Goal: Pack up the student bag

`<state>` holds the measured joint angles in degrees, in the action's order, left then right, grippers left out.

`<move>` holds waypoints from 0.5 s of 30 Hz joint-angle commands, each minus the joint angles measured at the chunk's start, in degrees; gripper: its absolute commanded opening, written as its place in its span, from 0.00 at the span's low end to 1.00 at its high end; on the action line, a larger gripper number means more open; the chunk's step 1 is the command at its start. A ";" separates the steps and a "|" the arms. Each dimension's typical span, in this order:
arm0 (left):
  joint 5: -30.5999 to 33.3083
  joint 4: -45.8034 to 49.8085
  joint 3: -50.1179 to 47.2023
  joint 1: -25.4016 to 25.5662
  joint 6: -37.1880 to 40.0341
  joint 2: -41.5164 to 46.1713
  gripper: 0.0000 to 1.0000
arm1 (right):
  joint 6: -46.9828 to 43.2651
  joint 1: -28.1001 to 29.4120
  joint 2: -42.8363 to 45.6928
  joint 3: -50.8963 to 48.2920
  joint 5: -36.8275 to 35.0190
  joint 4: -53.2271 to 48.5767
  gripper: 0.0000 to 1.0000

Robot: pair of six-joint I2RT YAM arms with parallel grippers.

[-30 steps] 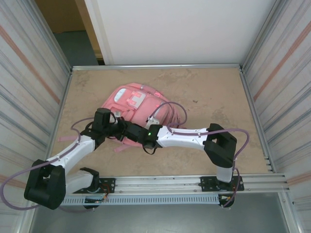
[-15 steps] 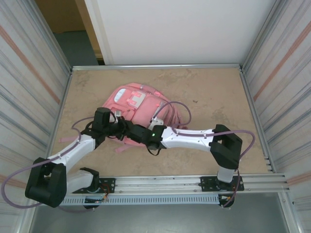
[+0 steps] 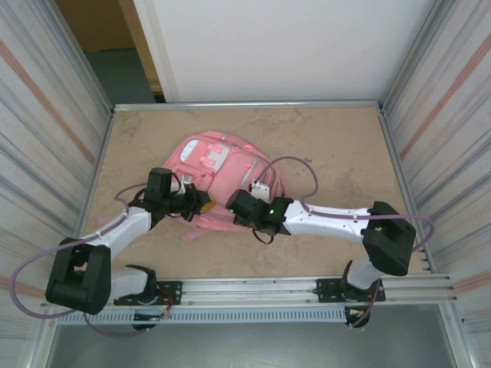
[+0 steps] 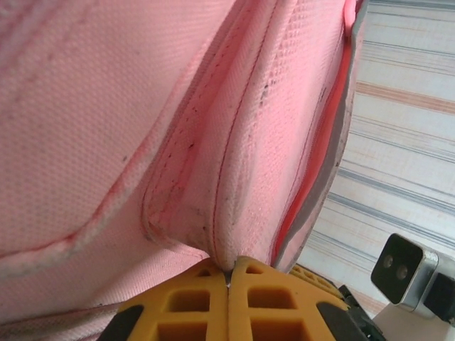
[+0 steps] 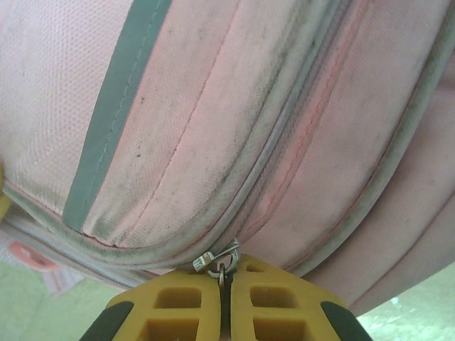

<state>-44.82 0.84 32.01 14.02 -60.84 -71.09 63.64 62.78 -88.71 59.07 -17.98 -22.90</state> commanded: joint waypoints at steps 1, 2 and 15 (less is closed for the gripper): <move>4.38 2.05 2.81 -3.09 5.82 -1.67 0.00 | -15.04 -2.84 2.93 -2.78 4.19 -2.45 0.00; 4.59 2.22 3.15 -3.35 6.41 -2.10 0.00 | -17.33 -3.64 3.10 -3.15 5.72 -2.42 0.00; 5.47 14.68 21.16 -6.79 21.57 -15.94 0.19 | -33.90 -6.09 -2.58 1.52 28.79 7.45 0.00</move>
<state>-44.42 16.69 49.34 10.28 -43.90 -85.78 33.30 55.81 -89.38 57.69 0.23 -15.77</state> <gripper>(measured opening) 0.122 0.058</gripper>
